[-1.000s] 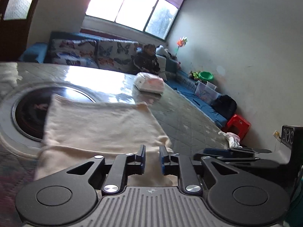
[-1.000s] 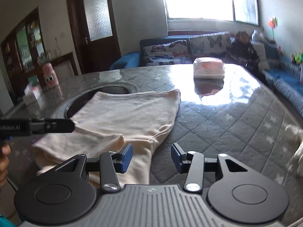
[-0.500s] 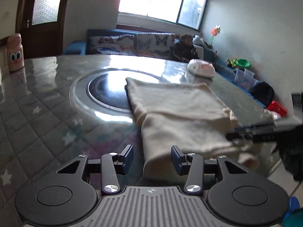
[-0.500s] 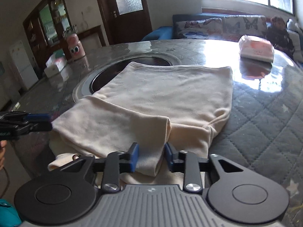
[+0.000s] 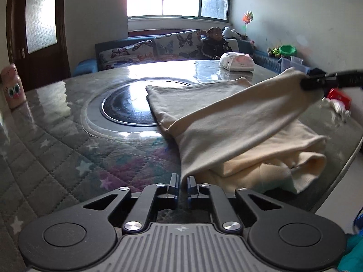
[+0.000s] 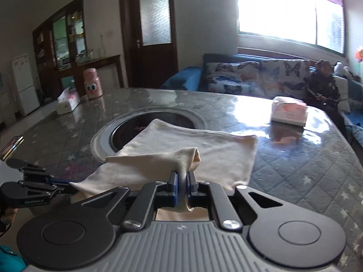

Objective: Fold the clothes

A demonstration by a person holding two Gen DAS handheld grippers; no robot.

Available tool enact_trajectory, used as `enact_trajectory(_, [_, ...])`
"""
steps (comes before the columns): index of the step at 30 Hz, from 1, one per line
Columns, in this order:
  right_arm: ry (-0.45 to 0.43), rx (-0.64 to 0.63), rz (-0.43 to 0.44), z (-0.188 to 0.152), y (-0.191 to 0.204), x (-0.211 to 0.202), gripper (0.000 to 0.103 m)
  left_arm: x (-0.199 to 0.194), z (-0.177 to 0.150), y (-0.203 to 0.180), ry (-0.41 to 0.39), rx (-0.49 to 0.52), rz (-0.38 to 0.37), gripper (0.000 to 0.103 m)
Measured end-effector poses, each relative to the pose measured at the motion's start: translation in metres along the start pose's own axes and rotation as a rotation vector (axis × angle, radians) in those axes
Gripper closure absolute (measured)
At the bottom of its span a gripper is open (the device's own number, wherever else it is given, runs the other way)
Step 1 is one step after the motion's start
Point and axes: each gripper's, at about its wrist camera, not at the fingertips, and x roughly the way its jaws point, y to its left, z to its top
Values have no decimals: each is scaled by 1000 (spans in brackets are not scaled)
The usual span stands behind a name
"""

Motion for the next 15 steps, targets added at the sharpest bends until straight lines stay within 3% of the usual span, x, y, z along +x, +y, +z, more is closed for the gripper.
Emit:
enact_trajectory(4, [-23, -41, 36, 20, 7, -1, 97, -3, 1, 2, -9, -12, 8, 98])
enact_trajectory(11, [-160, -213, 94, 65, 40, -12, 97, -6, -2, 8, -20, -51, 8, 98])
enact_trajectory(15, [-116, -212, 62, 60, 37, -8, 97, -4, -3, 7, -14, -47, 4, 98])
